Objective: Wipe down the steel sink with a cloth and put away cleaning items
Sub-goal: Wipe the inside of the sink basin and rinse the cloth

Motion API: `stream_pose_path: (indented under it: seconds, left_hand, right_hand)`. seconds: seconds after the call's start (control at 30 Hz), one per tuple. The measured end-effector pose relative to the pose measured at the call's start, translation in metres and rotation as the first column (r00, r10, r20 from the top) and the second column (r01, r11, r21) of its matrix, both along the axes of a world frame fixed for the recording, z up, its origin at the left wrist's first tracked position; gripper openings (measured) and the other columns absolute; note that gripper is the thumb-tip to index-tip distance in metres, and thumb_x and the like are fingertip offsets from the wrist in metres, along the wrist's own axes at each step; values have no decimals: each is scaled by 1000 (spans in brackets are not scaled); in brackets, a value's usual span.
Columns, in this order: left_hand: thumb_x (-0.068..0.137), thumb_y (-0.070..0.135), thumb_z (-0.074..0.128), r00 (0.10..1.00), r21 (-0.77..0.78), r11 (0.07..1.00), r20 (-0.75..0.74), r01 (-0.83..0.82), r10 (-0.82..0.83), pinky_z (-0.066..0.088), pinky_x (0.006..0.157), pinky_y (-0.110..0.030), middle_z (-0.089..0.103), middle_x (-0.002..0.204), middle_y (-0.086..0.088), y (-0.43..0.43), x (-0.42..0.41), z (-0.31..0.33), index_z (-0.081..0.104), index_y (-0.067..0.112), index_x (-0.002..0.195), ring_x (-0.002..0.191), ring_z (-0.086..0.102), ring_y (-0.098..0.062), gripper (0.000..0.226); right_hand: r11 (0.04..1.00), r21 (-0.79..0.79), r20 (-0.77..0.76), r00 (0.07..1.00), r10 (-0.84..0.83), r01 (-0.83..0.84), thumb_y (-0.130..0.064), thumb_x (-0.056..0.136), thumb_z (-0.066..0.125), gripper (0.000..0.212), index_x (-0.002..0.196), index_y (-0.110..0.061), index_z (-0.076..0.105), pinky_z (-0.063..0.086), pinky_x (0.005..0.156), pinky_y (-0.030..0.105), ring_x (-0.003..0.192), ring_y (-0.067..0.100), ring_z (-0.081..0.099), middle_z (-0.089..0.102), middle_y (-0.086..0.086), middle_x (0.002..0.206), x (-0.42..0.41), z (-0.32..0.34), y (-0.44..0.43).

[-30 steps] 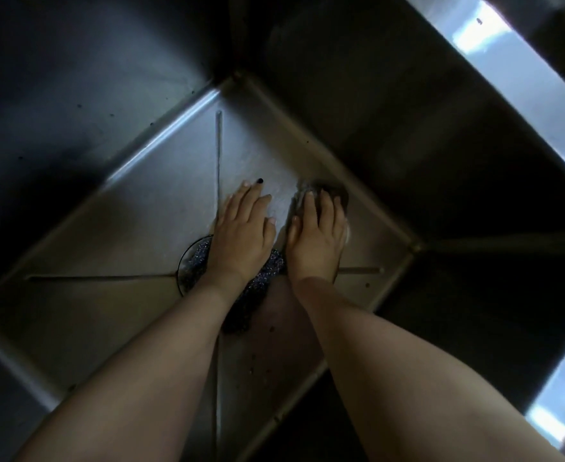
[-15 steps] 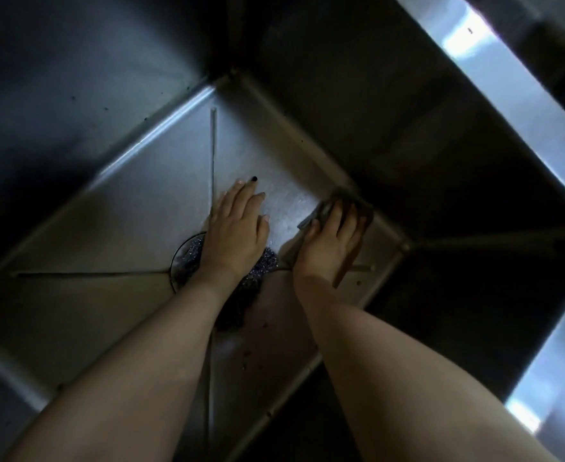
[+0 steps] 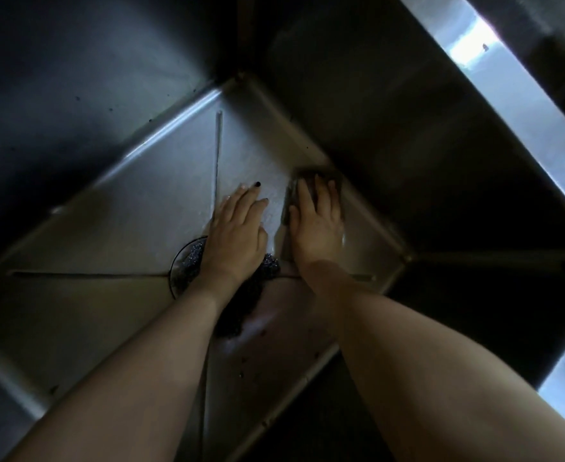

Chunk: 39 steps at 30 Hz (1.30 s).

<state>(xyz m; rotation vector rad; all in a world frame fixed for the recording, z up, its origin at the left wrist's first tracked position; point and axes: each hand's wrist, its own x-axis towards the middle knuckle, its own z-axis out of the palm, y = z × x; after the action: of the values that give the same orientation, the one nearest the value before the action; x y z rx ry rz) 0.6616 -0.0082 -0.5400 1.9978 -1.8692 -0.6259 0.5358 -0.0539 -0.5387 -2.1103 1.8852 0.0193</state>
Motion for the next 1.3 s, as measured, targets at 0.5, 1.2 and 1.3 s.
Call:
stream_pose_path:
  seconds: [0.5, 1.2, 1.3]
  left_hand:
    - [87, 17, 32, 1000, -1, 1000, 21, -23, 23, 13, 116, -37, 37, 146, -10, 0, -2, -1, 48, 5, 130, 139, 27, -26, 47]
    - [86, 18, 34, 999, 13, 1000, 38, -25, 24, 16, 115, -38, 38, 145, -11, -1, -3, 1, 50, 4, 128, 138, 28, -26, 47]
    - [88, 18, 36, 999, 17, 1000, 28, -21, 20, 14, 115, -39, 37, 146, -11, -1, -3, 2, 50, 5, 128, 139, 27, -26, 44]
  right_hand:
    - [970, 5, -29, 970, -243, 243, -25, 101, 30, 50, 149, -18, 18, -8, 114, 29, 145, 25, 0, 9, 10, 158, -6, 1, 45]
    - [996, 84, 105, 994, -32, 23, -32, 99, 39, 50, 146, -22, 28, 3, 113, 28, 145, 22, 2, 13, 4, 158, 1, 11, -4]
    - [988, 146, 169, 983, -69, 44, -29, 99, 40, 49, 146, -20, 30, 7, 115, 31, 145, 22, 3, 13, 5, 158, 0, 24, -7]
